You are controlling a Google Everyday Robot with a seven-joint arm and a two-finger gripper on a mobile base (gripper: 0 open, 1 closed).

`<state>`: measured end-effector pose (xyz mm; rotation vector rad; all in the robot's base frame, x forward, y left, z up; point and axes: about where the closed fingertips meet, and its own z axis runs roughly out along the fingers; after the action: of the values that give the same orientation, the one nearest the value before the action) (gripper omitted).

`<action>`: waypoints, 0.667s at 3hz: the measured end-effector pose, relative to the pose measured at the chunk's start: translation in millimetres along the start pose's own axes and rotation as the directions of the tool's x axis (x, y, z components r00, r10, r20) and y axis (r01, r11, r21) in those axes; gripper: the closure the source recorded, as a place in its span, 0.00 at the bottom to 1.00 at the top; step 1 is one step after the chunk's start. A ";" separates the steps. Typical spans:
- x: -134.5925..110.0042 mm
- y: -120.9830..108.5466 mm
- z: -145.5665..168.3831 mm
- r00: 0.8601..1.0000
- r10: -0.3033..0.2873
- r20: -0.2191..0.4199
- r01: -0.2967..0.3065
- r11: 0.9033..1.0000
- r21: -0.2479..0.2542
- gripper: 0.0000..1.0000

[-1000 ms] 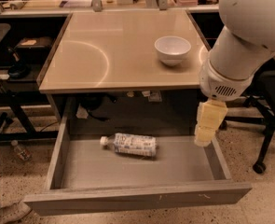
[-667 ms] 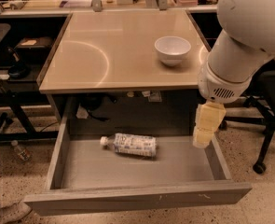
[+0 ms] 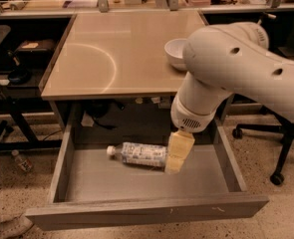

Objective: Pick blue plastic bottle from top drawer and place on counter

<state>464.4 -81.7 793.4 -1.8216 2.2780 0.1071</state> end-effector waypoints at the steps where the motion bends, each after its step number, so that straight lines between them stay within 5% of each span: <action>1: -15.5 8.8 28.3 1.000 0.015 0.024 -0.014 0.998 -0.056 0.00; 2: -15.5 8.7 28.8 1.000 0.016 0.025 -0.015 0.998 -0.056 0.00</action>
Offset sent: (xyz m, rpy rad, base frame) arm -0.0014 0.0180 -0.0200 0.0297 0.0403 0.0002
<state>462.8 -59.4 768.0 -1.8196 2.2943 0.1969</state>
